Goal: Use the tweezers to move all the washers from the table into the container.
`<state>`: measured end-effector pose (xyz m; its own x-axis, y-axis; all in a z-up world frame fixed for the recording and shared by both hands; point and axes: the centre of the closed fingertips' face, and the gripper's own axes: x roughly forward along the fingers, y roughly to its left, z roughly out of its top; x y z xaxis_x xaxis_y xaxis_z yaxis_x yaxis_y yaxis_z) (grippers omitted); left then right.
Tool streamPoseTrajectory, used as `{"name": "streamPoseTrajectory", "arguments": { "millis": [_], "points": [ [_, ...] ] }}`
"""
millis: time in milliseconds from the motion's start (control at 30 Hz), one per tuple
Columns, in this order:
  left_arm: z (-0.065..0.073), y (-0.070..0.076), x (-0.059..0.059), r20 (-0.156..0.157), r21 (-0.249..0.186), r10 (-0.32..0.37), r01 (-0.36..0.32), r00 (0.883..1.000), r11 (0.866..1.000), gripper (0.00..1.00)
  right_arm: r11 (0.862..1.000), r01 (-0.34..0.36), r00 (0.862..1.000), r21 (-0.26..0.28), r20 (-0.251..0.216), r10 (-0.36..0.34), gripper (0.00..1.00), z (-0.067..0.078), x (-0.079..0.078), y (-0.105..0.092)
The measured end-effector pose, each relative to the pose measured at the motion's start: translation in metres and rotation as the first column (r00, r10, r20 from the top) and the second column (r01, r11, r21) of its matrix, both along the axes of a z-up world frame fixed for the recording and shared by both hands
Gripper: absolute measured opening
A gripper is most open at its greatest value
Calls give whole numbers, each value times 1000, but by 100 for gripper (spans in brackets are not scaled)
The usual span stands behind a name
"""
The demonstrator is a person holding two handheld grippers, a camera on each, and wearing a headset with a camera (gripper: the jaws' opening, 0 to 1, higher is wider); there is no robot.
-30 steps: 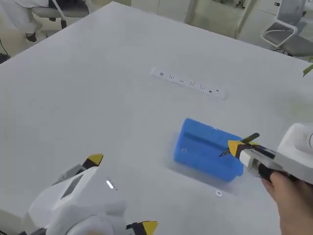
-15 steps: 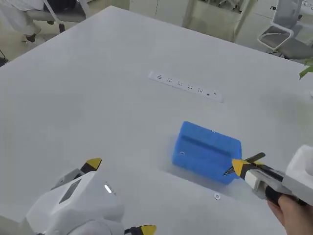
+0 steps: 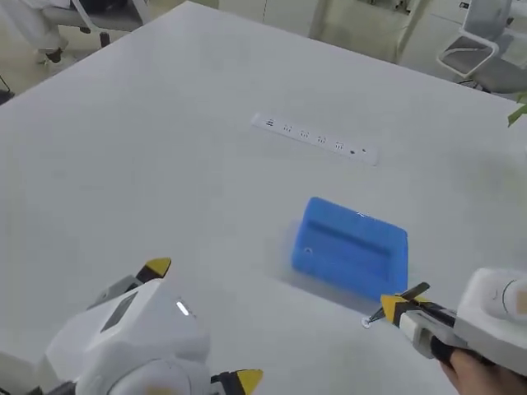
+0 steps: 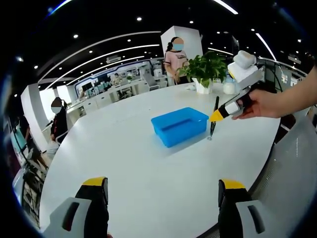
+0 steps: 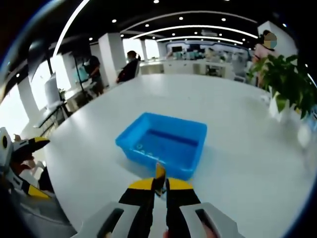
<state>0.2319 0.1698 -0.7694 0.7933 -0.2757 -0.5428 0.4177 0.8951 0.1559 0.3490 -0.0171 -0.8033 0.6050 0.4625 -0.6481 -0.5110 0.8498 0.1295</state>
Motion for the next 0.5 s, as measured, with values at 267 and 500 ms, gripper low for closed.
{"name": "streamPoseTrajectory", "arguments": {
  "millis": [267,500],
  "points": [
    [0,1,0,1,0,4,-4,1000,1000,94,1000,-1,1000,-12,-20,1,5,-8,0,-1],
    [0,1,1,-1,2,3,-3,1000,1000,94,1000,2,1000,-1,-19,-2,5,-5,1,2]
  ]
}}
